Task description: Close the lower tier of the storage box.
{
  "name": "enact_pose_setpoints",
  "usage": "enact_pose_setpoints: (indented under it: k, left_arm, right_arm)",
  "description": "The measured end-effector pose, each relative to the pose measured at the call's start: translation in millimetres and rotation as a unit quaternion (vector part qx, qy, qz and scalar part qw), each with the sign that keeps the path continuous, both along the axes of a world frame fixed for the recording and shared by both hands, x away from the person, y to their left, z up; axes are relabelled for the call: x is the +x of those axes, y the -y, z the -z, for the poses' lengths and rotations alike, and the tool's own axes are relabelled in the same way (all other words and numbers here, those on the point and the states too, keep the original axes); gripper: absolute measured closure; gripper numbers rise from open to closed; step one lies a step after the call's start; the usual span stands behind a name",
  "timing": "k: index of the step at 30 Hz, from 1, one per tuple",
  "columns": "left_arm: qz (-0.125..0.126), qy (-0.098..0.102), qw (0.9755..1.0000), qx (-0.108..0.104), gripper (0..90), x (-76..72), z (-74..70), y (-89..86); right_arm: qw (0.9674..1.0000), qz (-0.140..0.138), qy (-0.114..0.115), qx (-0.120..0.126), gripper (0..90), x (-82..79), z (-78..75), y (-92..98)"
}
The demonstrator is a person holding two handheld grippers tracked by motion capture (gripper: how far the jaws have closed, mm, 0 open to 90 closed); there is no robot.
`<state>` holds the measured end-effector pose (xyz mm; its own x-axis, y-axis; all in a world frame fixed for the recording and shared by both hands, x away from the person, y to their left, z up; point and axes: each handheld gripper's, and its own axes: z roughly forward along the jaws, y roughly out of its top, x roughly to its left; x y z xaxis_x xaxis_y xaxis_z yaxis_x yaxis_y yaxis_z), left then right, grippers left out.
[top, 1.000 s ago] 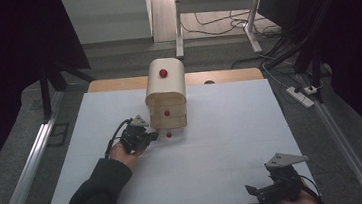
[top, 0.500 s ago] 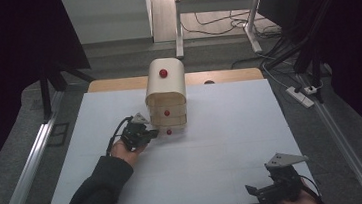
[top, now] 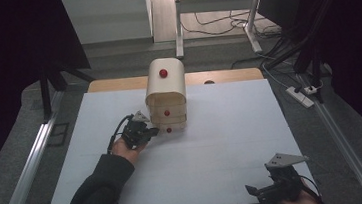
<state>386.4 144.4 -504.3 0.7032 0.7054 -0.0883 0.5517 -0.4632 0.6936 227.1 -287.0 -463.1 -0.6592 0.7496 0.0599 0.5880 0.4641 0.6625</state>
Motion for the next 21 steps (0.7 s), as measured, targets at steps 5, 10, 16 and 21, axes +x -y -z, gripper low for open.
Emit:
enact_pose_setpoints:
  k: [5, 10, 16, 21]
  left_arm:
    - [-0.002, 0.001, 1.0, 0.001, 88.1, 2.0, 0.2, 0.3]
    - [-0.004, 0.002, 1.0, 0.001, 88.0, 3.8, 0.3, 0.6]
    - [-0.008, 0.004, 1.0, 0.0, 88.1, 6.3, 0.8, 1.1]
    - [-0.007, 0.004, 1.0, 0.002, 88.1, 8.3, 1.5, 1.3]
  right_arm:
    - [1.0, 0.0, 0.0, 0.0, 0.0, 0.0, 0.0, 0.0]
    - [1.0, 0.0, 0.0, -0.001, 0.0, -0.1, 0.0, -0.1]
    - [1.0, 0.0, 0.0, -0.001, 0.0, -0.2, 0.1, 0.0]
    - [1.0, -0.001, 0.0, -0.001, 0.0, -0.3, 0.0, 0.0]
